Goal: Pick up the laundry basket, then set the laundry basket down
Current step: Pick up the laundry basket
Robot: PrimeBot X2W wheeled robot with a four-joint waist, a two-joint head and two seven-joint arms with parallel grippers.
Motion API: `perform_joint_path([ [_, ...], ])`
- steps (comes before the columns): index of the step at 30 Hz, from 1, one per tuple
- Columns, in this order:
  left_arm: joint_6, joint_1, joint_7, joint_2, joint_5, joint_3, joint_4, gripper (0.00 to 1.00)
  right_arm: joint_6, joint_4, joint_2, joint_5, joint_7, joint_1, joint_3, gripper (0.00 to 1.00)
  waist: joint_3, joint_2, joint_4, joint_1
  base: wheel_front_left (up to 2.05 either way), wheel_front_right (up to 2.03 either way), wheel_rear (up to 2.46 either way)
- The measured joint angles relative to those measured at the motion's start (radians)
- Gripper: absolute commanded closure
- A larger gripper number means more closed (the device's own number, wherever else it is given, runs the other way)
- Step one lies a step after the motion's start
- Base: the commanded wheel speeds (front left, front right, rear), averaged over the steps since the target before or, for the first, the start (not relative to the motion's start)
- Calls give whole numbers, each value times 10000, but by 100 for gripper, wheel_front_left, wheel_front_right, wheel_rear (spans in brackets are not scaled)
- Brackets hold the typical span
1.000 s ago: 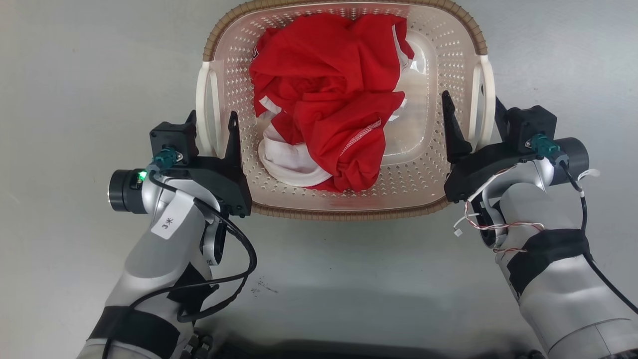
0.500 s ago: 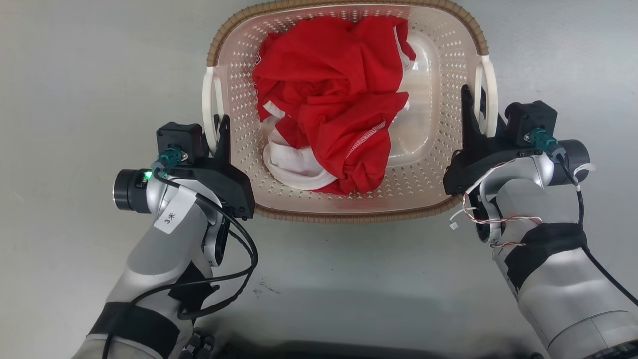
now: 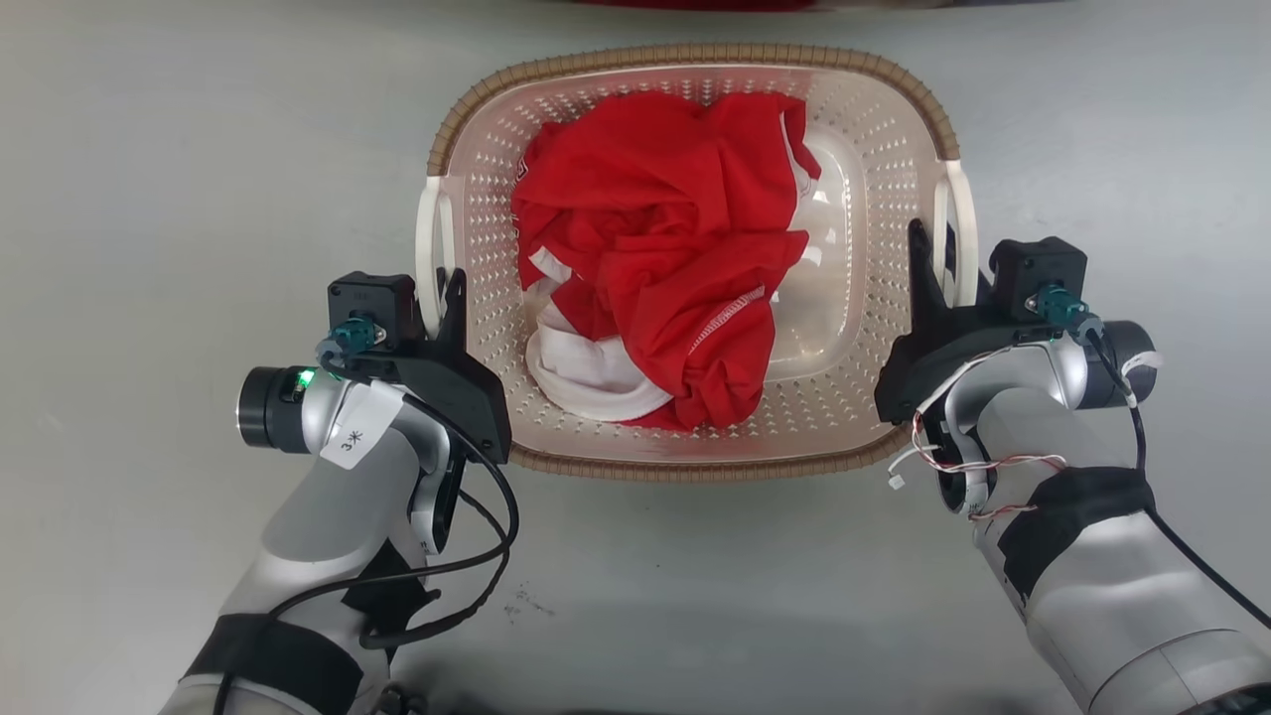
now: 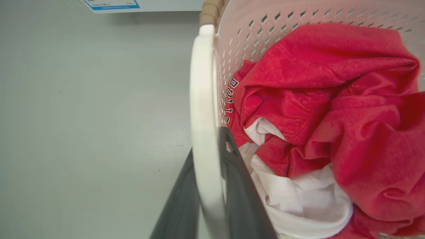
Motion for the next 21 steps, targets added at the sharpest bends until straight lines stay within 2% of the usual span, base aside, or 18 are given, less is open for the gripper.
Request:
perform_joint_path([
  [21,90,696,121,12,-713,-775,431,100,-169,479,-8,1469,405,479,1555,100,-1859,0,-319,-1,0,0,0],
])
